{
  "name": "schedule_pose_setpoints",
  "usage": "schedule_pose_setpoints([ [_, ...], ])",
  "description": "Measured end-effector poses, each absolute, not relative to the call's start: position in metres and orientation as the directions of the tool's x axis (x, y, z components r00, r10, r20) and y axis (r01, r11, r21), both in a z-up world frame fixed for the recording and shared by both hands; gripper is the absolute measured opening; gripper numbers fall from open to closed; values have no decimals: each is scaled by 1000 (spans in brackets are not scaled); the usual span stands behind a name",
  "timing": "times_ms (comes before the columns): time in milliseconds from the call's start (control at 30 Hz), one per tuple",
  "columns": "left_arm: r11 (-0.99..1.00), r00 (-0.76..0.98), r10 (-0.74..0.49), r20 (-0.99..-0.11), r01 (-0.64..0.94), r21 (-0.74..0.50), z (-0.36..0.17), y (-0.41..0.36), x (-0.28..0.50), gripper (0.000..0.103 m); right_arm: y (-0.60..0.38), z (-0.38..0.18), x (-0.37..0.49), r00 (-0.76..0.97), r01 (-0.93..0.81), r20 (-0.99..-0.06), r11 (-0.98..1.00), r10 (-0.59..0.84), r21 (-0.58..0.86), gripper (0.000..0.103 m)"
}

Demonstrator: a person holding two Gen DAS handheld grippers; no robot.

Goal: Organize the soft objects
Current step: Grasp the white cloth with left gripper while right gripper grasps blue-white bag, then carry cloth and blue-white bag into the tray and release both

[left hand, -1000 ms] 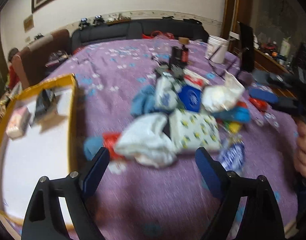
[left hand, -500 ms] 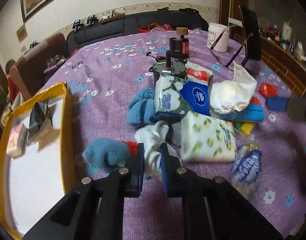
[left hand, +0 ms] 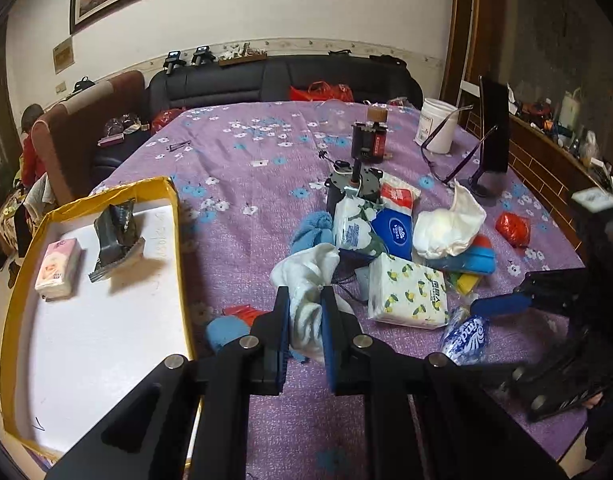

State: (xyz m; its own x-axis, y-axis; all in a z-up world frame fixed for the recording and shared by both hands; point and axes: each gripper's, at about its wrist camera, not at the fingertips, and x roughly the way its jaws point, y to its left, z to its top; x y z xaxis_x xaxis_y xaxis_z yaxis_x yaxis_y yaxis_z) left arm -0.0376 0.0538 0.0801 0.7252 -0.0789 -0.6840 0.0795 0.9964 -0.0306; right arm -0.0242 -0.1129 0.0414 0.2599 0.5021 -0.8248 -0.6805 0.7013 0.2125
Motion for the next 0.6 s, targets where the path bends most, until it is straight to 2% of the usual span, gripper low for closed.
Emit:
schedule_pose_setpoints([
  [100,996,725,-83,-684,80,-37,79,54,-38,13,-108,39,-29,290,-695,-839,704,462,147,84],
  [433,995,725,-97,-681,85,-52,79,52,-37,13,-110,37,-29,347,-683,-845,727,407,70,83],
  [467,995,727,-99,-680,86,-52,79,53,-38,13,-111,38,-29,360,-681,-843,730,401,56,73],
  [533,995,727,-100,-680,85,-56,79,53,-38,13,-115,41,-27,349,-673,-835,734,425,92,65],
  [600,995,728,-99,-679,81,-58,80,53,-39,13,-119,43,-25,335,-664,-830,737,447,128,64],
])
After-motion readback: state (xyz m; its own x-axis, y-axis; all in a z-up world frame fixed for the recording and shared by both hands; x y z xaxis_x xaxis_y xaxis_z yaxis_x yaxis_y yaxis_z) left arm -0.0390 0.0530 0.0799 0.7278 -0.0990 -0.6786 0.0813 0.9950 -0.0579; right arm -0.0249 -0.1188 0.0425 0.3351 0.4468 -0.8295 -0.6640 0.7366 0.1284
